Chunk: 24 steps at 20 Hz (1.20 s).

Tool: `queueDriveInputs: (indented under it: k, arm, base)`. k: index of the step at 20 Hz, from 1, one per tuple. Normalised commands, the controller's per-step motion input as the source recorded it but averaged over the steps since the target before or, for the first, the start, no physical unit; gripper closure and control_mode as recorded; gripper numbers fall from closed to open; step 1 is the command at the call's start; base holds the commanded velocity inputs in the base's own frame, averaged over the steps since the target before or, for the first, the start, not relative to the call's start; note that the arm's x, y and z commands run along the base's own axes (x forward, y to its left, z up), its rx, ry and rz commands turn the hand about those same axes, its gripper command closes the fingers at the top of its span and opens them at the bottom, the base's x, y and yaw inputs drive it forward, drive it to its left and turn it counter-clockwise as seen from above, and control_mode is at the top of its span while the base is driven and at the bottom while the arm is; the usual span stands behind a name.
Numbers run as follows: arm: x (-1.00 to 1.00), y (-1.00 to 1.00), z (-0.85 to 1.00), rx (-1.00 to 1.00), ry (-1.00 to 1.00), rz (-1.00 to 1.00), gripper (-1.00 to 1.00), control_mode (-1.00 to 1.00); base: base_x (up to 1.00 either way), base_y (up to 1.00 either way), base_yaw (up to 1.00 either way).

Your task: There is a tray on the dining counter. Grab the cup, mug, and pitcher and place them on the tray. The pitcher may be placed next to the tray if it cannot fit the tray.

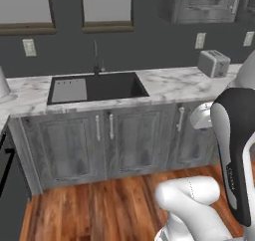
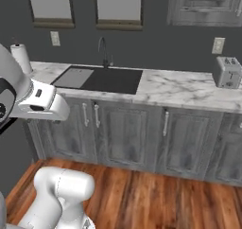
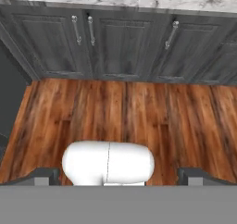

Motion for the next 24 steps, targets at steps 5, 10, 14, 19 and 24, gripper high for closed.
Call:
queueDriveInputs:
  k: [5,10,14,19,24]
  arm:
    - [0.0,0.0,0.0,0.0,0.0,0.0,-1.0,1.0]
    - [0.0,0.0,0.0,0.0,0.0,0.0,-1.0,1.0]
    - [0.0,0.0,0.0,0.0,0.0,0.0,-1.0,1.0]
    - [0.0,0.0,0.0,0.0,0.0,0.0,-1.0,1.0]
    - [0.0,0.0,0.0,0.0,0.0,0.0,-1.0,1.0]
  base:
    - [0.82,0.0,0.0]
    - [0.19,-0.63,0.0]
    - [0.0,-1.0,0.02]
    - [0.0,-1.0,0.0]
    - [0.01,-1.0,0.0]
